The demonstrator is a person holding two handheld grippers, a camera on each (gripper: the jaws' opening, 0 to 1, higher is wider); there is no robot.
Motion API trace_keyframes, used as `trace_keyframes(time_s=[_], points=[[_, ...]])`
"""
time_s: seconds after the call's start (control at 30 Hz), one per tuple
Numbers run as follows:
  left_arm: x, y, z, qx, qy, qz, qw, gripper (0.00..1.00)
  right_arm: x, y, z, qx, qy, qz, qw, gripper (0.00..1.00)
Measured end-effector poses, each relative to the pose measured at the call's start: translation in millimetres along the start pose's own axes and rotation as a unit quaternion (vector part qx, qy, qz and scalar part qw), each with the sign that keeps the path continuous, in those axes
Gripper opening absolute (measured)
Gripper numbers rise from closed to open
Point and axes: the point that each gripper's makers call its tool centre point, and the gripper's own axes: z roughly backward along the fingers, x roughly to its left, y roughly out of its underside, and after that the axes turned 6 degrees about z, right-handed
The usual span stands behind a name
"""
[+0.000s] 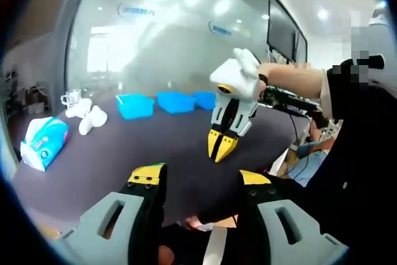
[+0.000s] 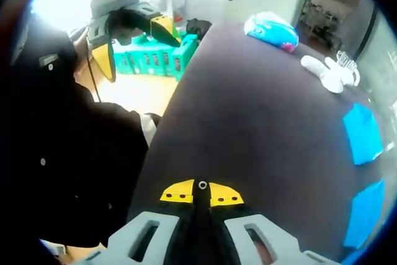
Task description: Sort the screws, nuts, and washers into the corresponding bins
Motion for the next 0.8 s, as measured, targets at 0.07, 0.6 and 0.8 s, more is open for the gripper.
trace_keyframes(time_s=[0.07,0.6,0.8], points=[[-0.2,-0.3,-0.1,-0.001,0.000,0.000,1.0000,0.43,0.0,-0.1,0.1,0.000,0.003,0.002,1.0000,0.02],[2.4,-11.4,-1.7,-0.013,-0.005,-0.005,0.9999,0.43,-5.3,-4.9,40.9,-0.091,0.067,-0.048,0.9924,0.02],[0.4,-18.1,-4.8,-0.017,-0.001,-0.010,0.9998,0.43,-16.7,-2.0,90.1,-0.186,0.152,-0.105,0.9650,0.02]])
